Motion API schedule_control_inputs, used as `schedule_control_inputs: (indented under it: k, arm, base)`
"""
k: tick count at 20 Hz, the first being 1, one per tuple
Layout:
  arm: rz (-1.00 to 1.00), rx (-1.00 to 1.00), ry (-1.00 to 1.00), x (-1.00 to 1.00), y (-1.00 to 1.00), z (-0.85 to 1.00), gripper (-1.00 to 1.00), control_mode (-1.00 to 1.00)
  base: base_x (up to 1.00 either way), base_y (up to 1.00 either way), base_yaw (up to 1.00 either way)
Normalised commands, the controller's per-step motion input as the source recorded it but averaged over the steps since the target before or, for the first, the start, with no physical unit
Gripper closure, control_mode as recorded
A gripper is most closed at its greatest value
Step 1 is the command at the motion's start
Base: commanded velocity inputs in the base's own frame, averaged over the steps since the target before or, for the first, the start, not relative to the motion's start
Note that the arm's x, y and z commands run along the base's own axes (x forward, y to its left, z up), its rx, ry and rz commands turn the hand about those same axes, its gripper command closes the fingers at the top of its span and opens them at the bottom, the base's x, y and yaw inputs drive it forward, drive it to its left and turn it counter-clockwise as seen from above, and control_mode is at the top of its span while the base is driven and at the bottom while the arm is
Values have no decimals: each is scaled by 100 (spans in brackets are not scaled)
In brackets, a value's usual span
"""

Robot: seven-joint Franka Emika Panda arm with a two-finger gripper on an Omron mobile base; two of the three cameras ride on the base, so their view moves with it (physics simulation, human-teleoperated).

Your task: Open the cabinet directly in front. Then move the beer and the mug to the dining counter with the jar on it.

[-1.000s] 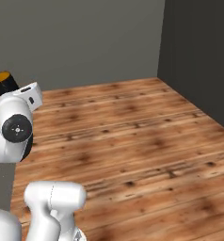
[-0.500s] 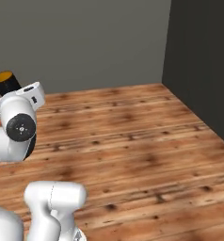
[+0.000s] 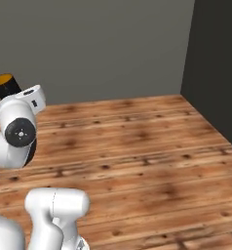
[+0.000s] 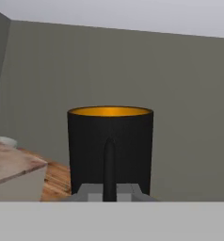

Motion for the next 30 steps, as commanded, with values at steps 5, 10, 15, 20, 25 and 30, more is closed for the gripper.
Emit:
schedule_control_inputs:
  k: [5,10,15,20,25,30]
  arm:
    - [0,0,0,0,0,0,100,100]
    - [0,0,0,0,0,0,100,100]
    - [0,0,0,0,0,0,100,100]
    - [0,0,0,0,0,0,100,100]
    - [0,0,0,0,0,0,100,100]
    - [0,0,0,0,0,0,100,100]
  base:
    - [100,57,0]
    - [100,71,0]
    - [100,94,0]
    - [100,100,-3]
    - [100,88,-11]
    - [100,68,-15]
